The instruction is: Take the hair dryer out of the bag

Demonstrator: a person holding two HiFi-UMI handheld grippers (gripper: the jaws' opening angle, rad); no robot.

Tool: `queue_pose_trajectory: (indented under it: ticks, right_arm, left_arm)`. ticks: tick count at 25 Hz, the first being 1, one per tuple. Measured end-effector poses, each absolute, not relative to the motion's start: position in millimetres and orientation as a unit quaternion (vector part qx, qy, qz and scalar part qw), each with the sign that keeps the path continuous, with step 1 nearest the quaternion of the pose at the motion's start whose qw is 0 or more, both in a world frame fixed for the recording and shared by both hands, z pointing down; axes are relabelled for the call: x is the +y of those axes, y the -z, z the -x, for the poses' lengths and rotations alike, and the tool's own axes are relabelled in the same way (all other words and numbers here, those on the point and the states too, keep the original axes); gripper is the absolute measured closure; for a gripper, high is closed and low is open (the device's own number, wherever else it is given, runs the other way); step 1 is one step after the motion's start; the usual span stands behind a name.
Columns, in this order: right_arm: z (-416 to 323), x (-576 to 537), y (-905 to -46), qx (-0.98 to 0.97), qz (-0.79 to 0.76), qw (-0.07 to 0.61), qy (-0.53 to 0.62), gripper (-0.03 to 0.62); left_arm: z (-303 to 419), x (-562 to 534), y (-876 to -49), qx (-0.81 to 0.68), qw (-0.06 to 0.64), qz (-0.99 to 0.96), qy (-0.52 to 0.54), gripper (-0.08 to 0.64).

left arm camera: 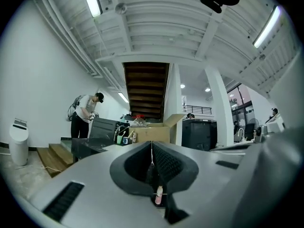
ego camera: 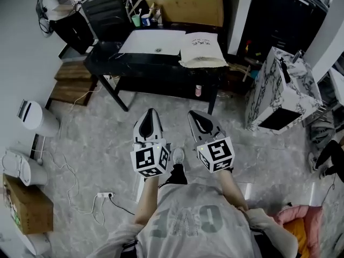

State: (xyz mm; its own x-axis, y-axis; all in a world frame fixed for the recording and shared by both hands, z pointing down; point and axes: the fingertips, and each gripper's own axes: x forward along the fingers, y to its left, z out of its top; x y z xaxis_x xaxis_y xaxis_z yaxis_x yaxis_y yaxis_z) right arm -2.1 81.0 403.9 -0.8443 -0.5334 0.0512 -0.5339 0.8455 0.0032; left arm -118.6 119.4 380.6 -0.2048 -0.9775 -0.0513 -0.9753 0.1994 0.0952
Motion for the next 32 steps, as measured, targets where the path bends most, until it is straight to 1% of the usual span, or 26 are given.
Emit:
queue_pose_trajectory:
  ticks: [5, 7, 10, 13, 19, 24, 32]
  right_arm:
    - [72, -8, -386, -0.954, -0.298, 0.02, -0.006, 0.563]
    - [93, -36, -383, -0.953, -0.301, 0.015, -0.025, 0.563]
    - [112, -63, -379, -0.95, -0.307, 0.003, -0.061, 0.561]
    - [125, -88, -379, -0.946, -0.319, 0.002, -0.063, 0.561]
    - [139, -119, -392, -0.944, -0.324, 0.008, -0.063, 0.561]
    - [145, -129, -395, -0.955, -0.292, 0.017, -0.043, 0.561]
    - [152, -142, -395, -0.965, -0.256, 0.009, -0.053, 0.56]
  left_arm:
    - [194, 30, -360, -0.769, 0.0, -0.635, 0.069, 0.529]
    - [221, 3, -355, -0.767, 0.011, -0.636, 0.088, 0.529]
    - [254, -16, -355, -0.771, 0.028, -0.628, 0.101, 0.529]
    - [279, -31, -360, -0.784, 0.032, -0.613, 0.089, 0.529]
    - [287, -47, -373, -0.795, 0.037, -0.6, 0.078, 0.529]
    - [281, -54, -373, -0.808, 0.028, -0.583, 0.081, 0.529]
    - [264, -64, -366, -0.818, 0.004, -0.573, 0.058, 0.528]
